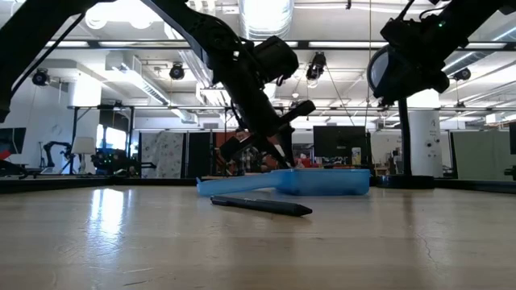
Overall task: Pick & place school supplies into a supply box
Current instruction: Put the black pen into the supply box
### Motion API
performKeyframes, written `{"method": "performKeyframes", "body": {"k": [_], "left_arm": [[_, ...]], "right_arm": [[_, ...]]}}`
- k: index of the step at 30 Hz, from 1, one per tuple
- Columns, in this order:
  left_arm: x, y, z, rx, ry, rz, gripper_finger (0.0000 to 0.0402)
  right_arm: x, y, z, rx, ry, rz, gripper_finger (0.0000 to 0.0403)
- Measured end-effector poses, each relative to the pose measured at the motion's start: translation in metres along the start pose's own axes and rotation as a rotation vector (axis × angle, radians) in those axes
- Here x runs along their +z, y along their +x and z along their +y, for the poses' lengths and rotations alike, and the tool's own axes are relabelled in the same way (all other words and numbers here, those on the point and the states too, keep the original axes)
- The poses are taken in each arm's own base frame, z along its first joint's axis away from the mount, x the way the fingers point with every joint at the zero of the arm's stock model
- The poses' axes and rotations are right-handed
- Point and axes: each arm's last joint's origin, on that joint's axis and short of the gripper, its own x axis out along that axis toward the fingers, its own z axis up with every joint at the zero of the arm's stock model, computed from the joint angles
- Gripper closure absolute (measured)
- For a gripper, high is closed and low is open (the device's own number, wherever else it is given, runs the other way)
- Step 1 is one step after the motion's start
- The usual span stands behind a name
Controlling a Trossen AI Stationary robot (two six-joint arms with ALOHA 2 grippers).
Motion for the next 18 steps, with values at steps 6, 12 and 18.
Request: {"method": "performKeyframes", "body": {"k": [6, 12, 18], "left_arm": [[-0.0002, 0.0007, 0.0006, 0.004, 0.025, -0.002, 0.0372], [-0.0018, 0.0061, 0.0027, 0.008, 0.027, -0.003, 0.0354], [-0.0049, 0.0090, 0.0028, -0.002, 0.033, 0.017, 0.0353]], "right_arm": [[-0.0018, 0.0011, -0.0007, -0.004, -0.003, 0.005, 0.0248], [-0.0038, 0.0024, -0.0015, -0.009, -0.007, 0.011, 0.0248], [-0.0059, 0.0035, -0.0026, -0.015, -0.012, 0.018, 0.0248]]}}
